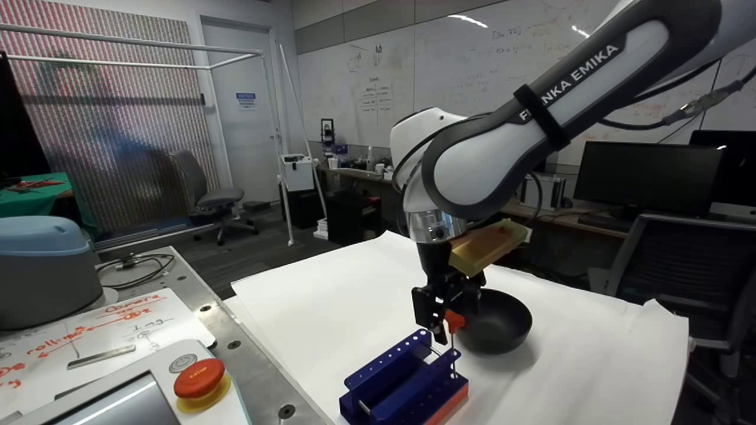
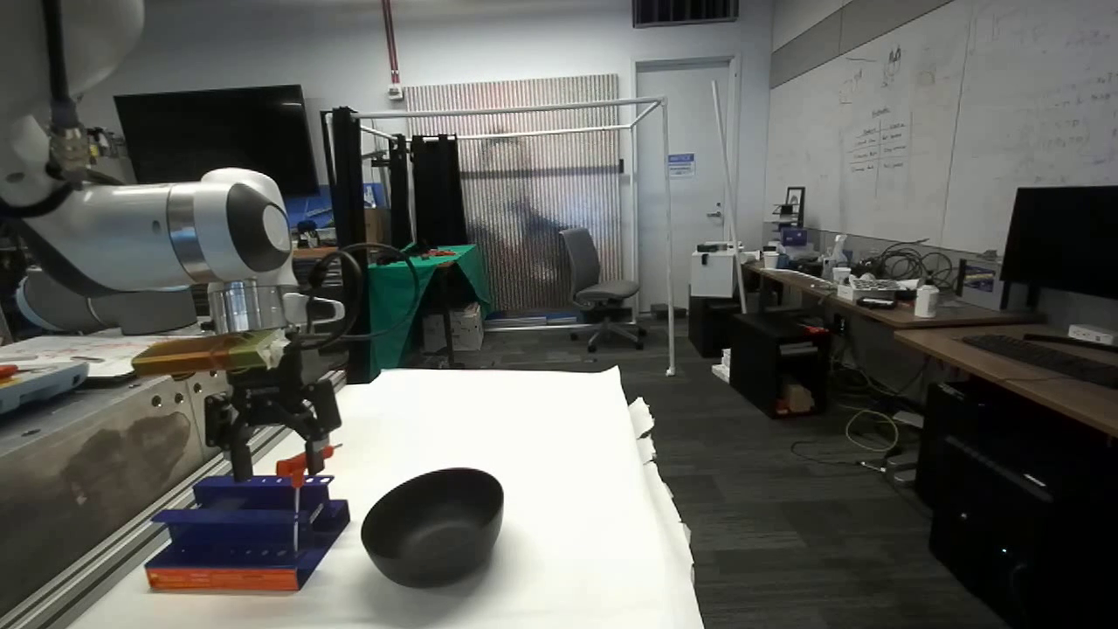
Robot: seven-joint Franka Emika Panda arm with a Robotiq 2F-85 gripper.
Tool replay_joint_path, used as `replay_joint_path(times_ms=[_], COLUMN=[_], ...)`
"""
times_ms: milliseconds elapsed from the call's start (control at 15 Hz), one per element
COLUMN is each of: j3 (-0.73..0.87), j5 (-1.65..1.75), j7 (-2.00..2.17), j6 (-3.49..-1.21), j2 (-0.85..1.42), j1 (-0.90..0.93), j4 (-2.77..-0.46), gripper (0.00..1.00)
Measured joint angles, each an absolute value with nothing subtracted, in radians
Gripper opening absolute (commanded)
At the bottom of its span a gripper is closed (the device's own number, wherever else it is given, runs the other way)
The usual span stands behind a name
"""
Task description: Put the orange object in the bowl.
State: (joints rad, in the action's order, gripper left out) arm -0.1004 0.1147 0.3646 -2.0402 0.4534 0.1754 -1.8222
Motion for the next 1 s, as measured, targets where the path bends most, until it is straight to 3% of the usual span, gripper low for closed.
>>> replay_joint_path(times_ms=[67,667,733,800,1000], j3=[-0.094,-0.060,-0.060,-0.060,-0.059], j5=[0.115,0.129,0.129,0.129,0.129], j7=[0.365,0.365,0.366,0.368,0.375], j6=[-2.052,-2.077,-2.077,-2.077,-2.075], j2=[0.461,0.495,0.494,0.492,0.460], j1=[0.178,0.186,0.188,0.192,0.199], j4=[-1.816,-1.782,-1.782,-1.782,-1.794], gripper=[0.75,0.05,0.02,0.07,0.08])
